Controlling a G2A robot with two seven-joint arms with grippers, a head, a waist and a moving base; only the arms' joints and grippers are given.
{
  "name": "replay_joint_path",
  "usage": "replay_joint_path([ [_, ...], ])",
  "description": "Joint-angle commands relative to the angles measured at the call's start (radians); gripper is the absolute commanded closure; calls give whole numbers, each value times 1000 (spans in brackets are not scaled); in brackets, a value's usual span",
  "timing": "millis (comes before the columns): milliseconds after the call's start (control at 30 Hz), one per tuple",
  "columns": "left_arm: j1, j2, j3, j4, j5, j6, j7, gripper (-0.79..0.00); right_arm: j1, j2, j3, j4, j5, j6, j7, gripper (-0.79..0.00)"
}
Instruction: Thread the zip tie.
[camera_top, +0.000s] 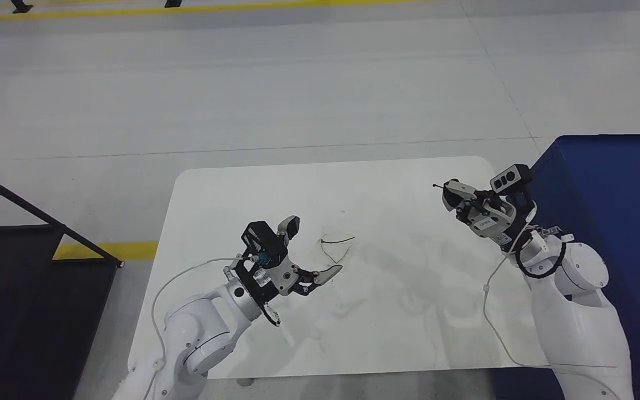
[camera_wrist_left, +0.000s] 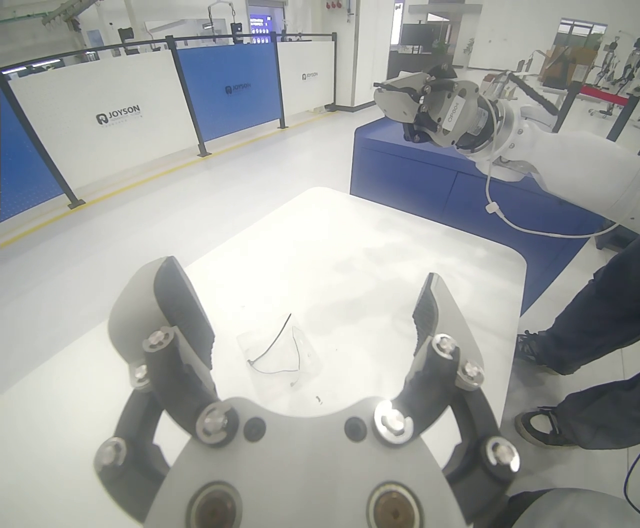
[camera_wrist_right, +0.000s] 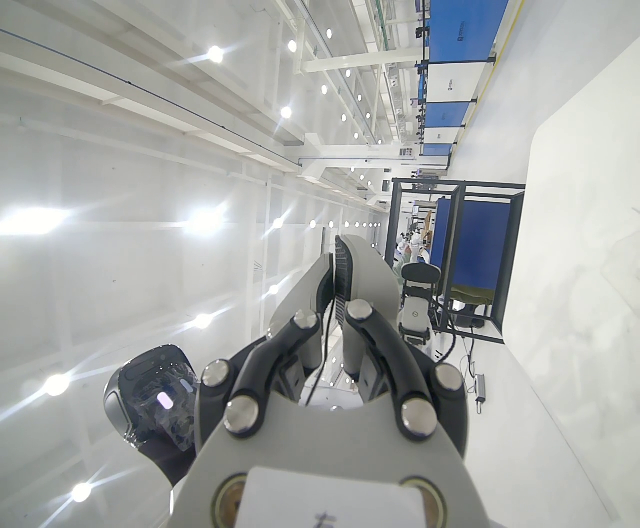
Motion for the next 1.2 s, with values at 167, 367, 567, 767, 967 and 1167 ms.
replay_joint_path([
  [167, 3, 0, 5, -6, 15, -3, 7, -785, 0, 0, 0, 0, 0, 0, 0, 0],
  [367, -35, -11, 58, -5, 92, 13, 43, -785, 0, 0, 0, 0, 0, 0, 0, 0],
  [567, -129, -31, 129, 29, 124, 37, 44, -785, 0, 0, 0, 0, 0, 0, 0, 0],
  [767, -147, -38, 139, 52, 136, 45, 44, -785, -4, 6, 26, 31, 7, 25, -13, 0],
  [967, -110, -34, 90, 57, 122, 79, 52, -785, 6, 19, 80, 98, 33, 71, 37, 0],
  [1167, -110, -34, 90, 57, 122, 79, 52, -785, 15, 20, 81, 115, 45, 91, 34, 0],
])
